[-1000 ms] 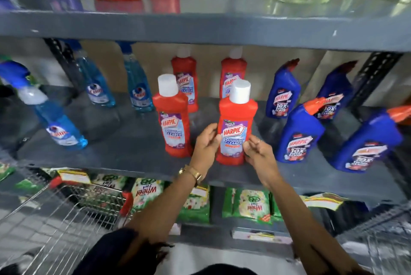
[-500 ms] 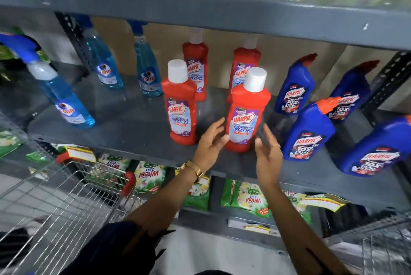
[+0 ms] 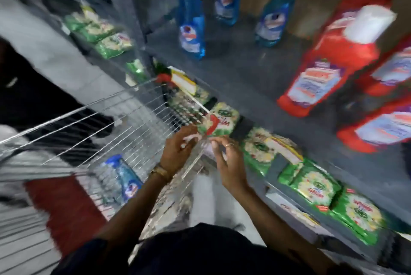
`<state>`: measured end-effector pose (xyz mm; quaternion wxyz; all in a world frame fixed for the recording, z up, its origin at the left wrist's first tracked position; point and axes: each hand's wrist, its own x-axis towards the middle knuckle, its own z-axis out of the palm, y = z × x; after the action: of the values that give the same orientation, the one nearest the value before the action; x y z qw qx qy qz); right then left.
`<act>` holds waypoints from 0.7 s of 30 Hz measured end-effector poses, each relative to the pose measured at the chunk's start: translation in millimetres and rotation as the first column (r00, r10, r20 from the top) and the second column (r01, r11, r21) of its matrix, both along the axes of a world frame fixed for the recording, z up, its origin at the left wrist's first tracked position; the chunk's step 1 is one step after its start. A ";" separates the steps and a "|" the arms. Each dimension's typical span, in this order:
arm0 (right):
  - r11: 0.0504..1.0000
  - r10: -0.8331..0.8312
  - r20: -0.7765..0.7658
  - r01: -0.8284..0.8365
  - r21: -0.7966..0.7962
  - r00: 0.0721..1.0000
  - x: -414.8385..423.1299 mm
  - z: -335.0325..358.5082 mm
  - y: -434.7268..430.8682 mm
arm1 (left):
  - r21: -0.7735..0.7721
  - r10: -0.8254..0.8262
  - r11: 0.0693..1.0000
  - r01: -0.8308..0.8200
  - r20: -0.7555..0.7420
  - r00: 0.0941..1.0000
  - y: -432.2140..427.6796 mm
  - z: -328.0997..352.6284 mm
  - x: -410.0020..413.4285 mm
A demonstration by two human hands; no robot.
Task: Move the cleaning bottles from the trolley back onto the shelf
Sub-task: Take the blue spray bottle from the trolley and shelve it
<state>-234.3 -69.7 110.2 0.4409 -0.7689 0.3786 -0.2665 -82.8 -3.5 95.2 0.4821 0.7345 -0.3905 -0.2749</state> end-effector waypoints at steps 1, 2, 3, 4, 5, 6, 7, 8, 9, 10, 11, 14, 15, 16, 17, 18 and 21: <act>0.997 0.083 -0.037 -0.083 0.000 0.996 20.0 -4.2 7.1 | 0.088 0.034 0.995 -0.036 0.031 0.999 16.8 -13.4 19.7; 0.987 0.161 -0.075 -0.162 -0.002 0.984 37.9 -7.6 13.3 | 0.176 0.076 0.981 -0.080 0.032 0.997 31.7 -26.3 36.3; 0.970 0.240 -0.118 -0.241 0.004 0.963 59.4 -12.1 21.4 | 0.272 0.138 0.952 -0.138 0.019 0.990 48.6 -41.3 55.5; 0.949 0.313 -0.162 -0.315 0.016 0.936 83.7 -19.5 31.1 | 0.374 0.212 0.905 -0.201 0.014 0.977 67.7 -59.4 76.9; 0.931 0.360 -0.216 -0.364 0.025 0.907 99.8 -24.7 39.1 | 0.470 0.266 0.848 -0.244 0.021 0.964 84.2 -76.1 91.8; 0.923 0.377 -0.277 -0.383 0.036 0.884 110.1 -29.3 45.6 | 0.559 0.292 0.789 -0.257 0.027 0.956 98.2 -92.5 102.6; 0.924 0.373 -0.339 -0.379 0.051 0.864 120.9 -35.9 51.8 | 0.649 0.308 0.719 -0.250 0.026 0.951 112.6 -108.7 113.2; 0.928 0.361 -0.402 -0.367 0.065 0.842 133.1 -45.9 57.6 | 0.729 0.331 0.642 -0.237 0.015 0.943 127.8 -126.5 124.0; 0.934 0.339 -0.469 -0.350 0.067 0.816 142.5 -54.3 62.7 | 0.790 0.357 0.574 -0.215 -0.005 0.934 141.9 -142.0 132.3; 0.940 0.311 -0.537 -0.336 0.054 0.784 146.8 -60.9 67.0 | 0.830 0.377 0.524 -0.191 -0.025 0.926 155.0 -155.3 136.5; 0.943 0.281 -0.601 -0.333 0.026 0.749 148.3 -66.0 70.5 | 0.858 0.392 0.486 -0.169 -0.041 0.919 167.1 -167.0 137.6; 0.934 0.187 -0.688 -0.344 -0.096 0.701 150.0 -77.9 73.1 | 0.881 0.416 0.447 -0.154 -0.052 0.908 186.8 -197.0 140.3; 0.929 0.166 -0.704 -0.348 -0.123 0.690 150.9 -81.0 73.0 | 0.876 0.438 0.451 -0.169 -0.052 0.897 189.0 -205.7 141.1; 0.923 0.154 -0.726 -0.360 -0.136 0.670 152.2 -84.1 73.4 | 0.878 0.473 0.441 -0.185 -0.053 0.879 190.4 -214.9 141.4; 0.918 0.145 -0.744 -0.369 -0.145 0.652 152.7 -84.7 73.4 | 0.881 0.505 0.429 -0.197 -0.053 0.861 189.7 -220.8 140.6; 0.913 0.142 -0.760 -0.380 -0.147 0.635 153.5 -86.4 74.1 | 0.887 0.536 0.418 -0.194 -0.069 0.842 188.5 -227.2 139.6; 0.902 0.146 -0.780 -0.405 -0.148 0.609 155.8 -89.9 75.1 | 0.888 0.631 0.412 -0.203 -0.118 0.767 186.0 -245.6 136.4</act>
<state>-78.5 5.4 20.3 0.1537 -0.9176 0.3549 0.0920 53.6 182.6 -150.4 0.1983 0.8637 0.1122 -0.4496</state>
